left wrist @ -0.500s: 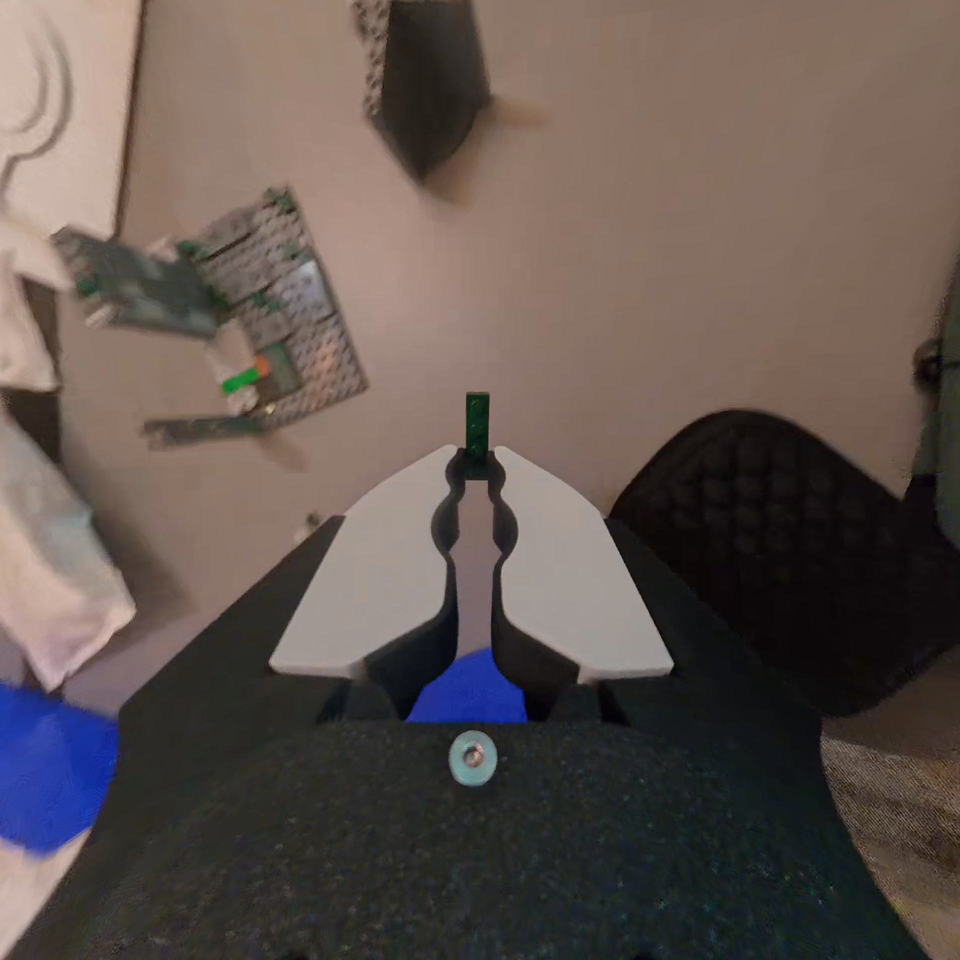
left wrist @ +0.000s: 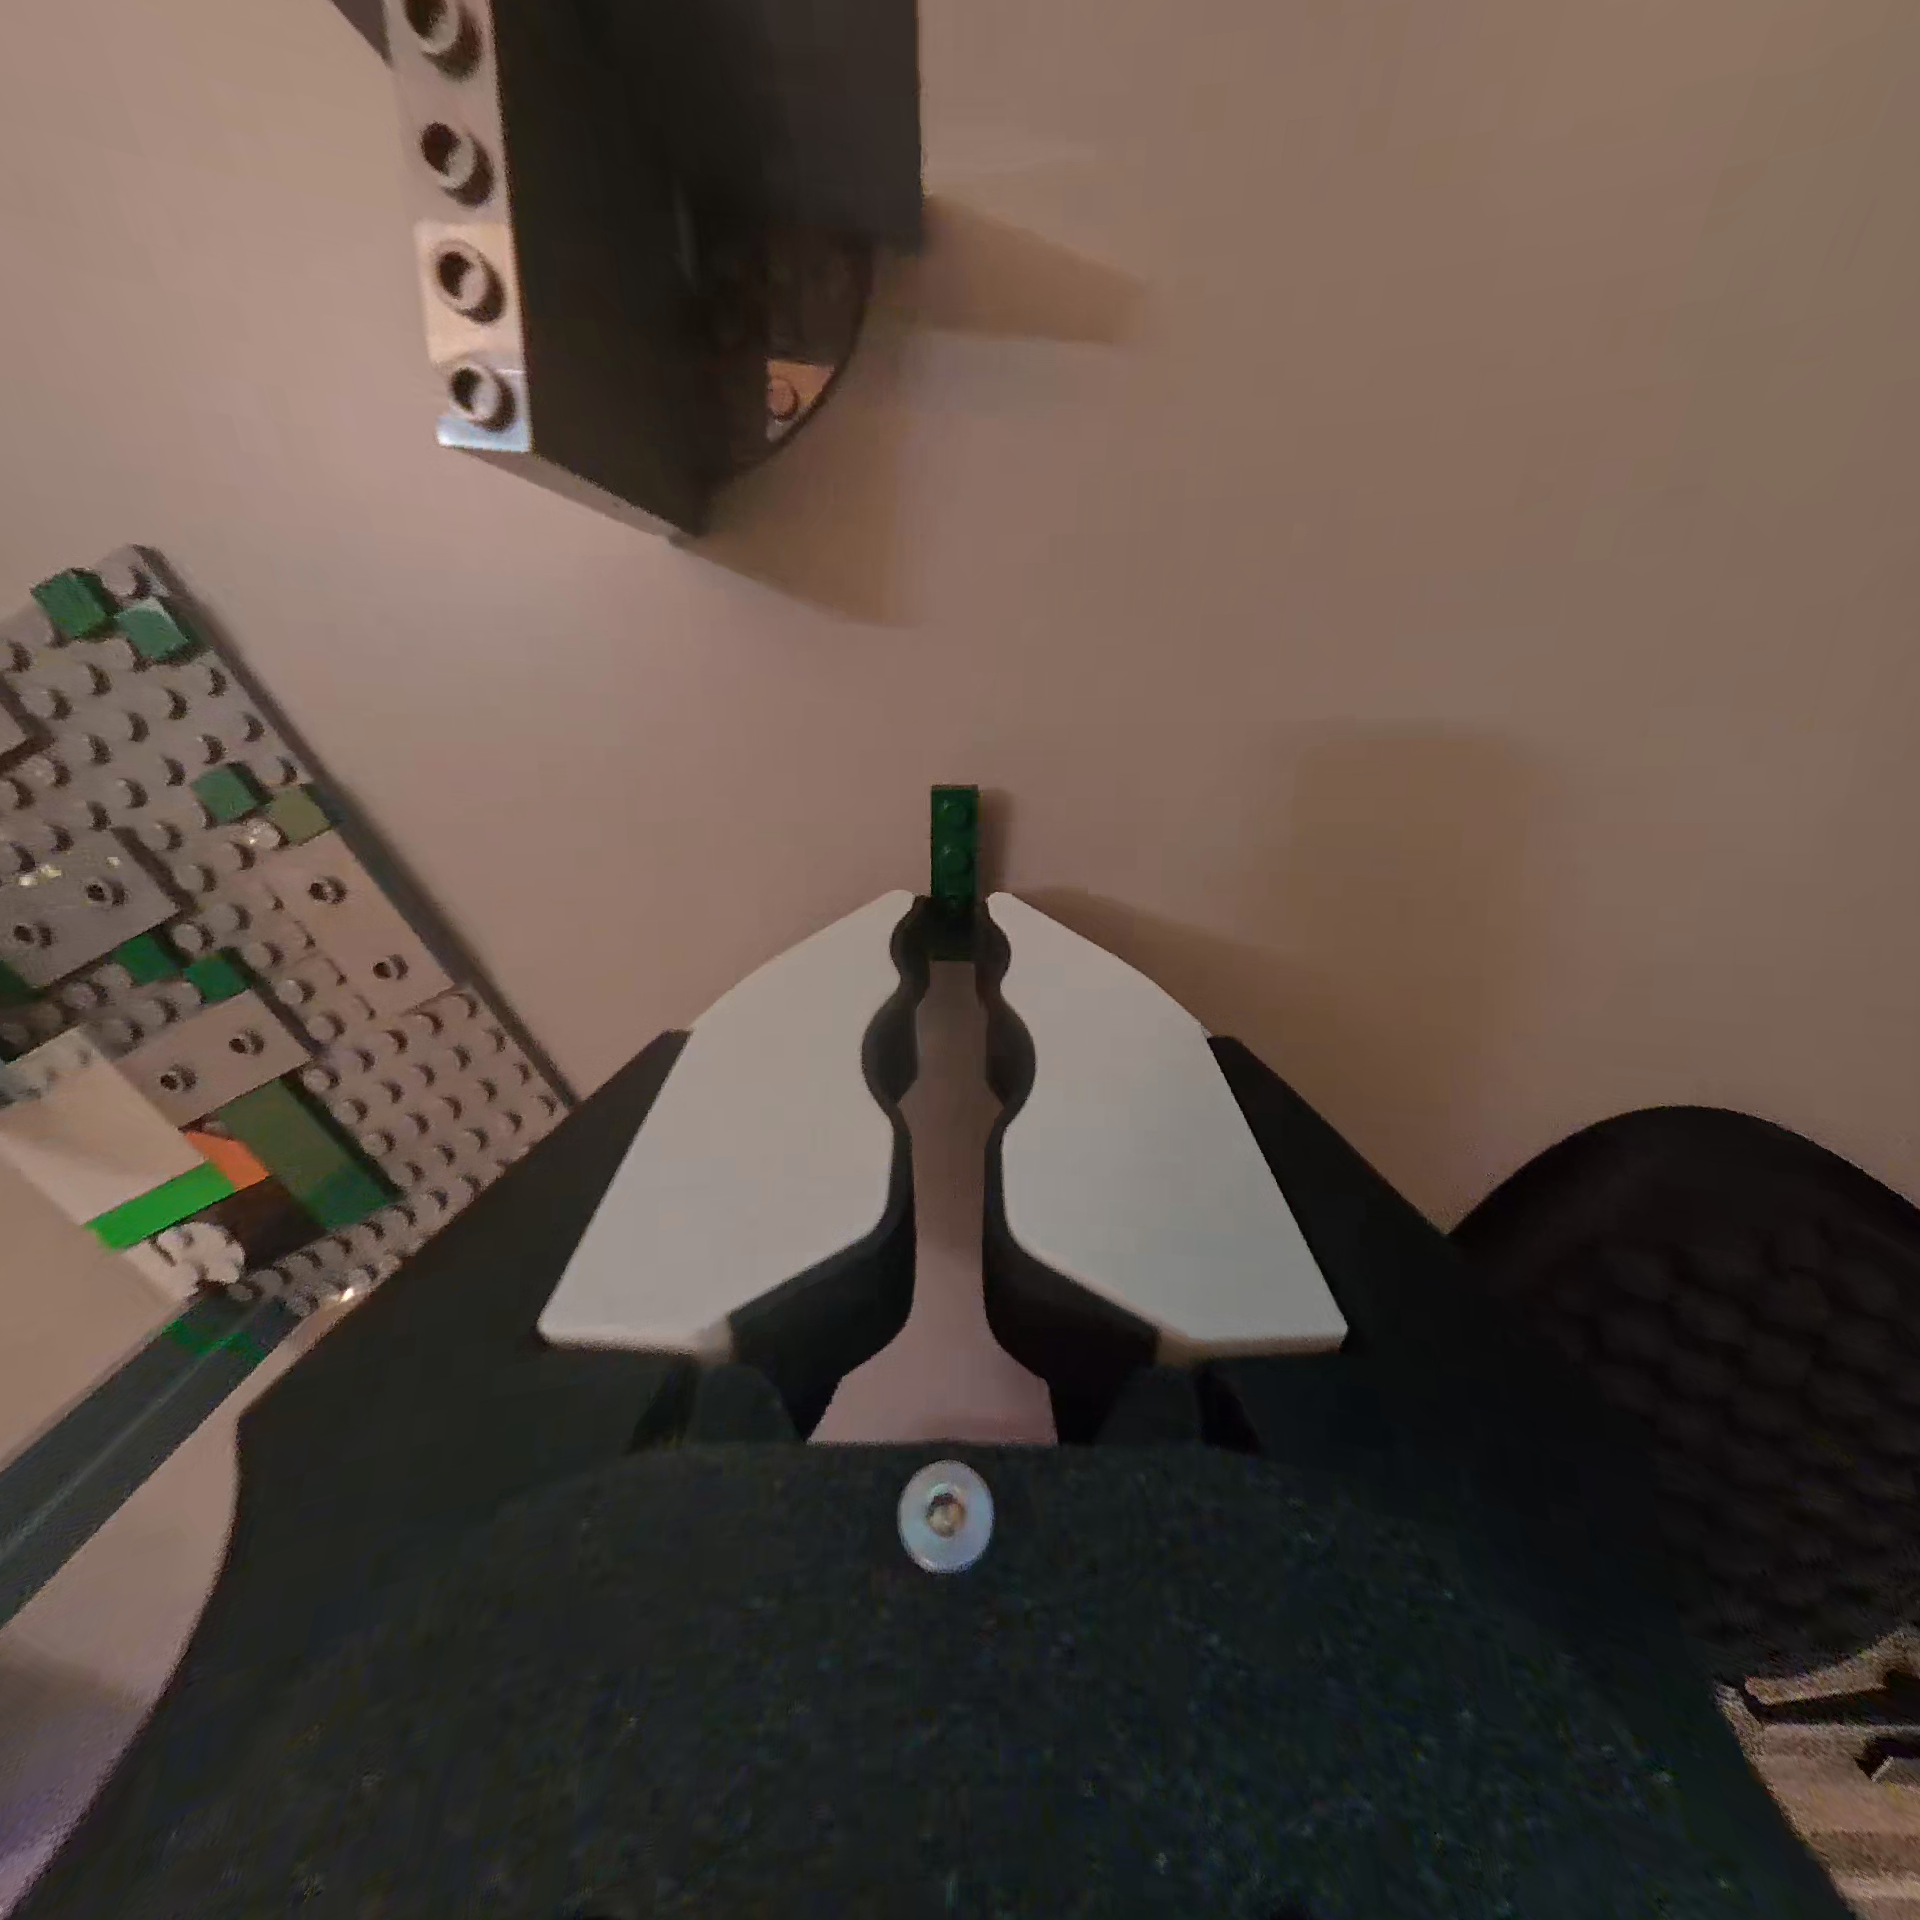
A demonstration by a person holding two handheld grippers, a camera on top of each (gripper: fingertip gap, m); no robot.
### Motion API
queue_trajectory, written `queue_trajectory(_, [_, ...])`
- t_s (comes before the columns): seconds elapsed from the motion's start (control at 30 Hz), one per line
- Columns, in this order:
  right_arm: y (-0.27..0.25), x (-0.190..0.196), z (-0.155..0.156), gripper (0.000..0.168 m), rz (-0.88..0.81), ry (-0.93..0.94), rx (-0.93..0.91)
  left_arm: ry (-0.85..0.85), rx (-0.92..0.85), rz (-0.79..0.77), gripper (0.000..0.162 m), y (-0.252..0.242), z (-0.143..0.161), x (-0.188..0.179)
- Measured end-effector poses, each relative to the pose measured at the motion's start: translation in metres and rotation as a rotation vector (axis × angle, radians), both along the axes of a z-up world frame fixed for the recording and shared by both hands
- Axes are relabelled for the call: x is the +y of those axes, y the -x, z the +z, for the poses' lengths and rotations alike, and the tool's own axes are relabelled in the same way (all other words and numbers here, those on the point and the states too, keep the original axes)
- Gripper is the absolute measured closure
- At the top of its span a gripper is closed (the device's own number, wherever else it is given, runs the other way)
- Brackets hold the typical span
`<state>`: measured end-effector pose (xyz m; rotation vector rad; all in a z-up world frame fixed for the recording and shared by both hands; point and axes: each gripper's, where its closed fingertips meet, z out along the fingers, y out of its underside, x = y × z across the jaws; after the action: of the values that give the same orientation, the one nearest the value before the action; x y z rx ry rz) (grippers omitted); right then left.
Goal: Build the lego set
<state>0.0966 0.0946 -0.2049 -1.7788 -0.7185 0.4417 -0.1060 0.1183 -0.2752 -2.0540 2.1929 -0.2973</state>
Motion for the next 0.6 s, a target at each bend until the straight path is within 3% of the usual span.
queue_trajectory(0.1, [-0.003,0.002,-0.003,0.162,-0.011,0.017,0.0,-0.007,-0.01,-0.005,0.129,-0.001,0.001,-0.001])
queue_trajectory(0.27, [-0.007,0.004,-0.004,0.163,-0.024,0.027,0.002,-0.037,-0.215,-0.027,0.132,-0.04,0.04,-0.015])
queue_trajectory(0.33, [-0.007,0.005,-0.005,0.162,-0.026,0.03,0.004,-0.053,-0.197,-0.061,0.134,-0.05,0.047,-0.021])
queue_trajectory(0.6, [-0.012,0.004,0.001,0.163,-0.041,0.01,0.001,0.027,0.028,-0.099,0.137,-0.023,0.006,-0.022])
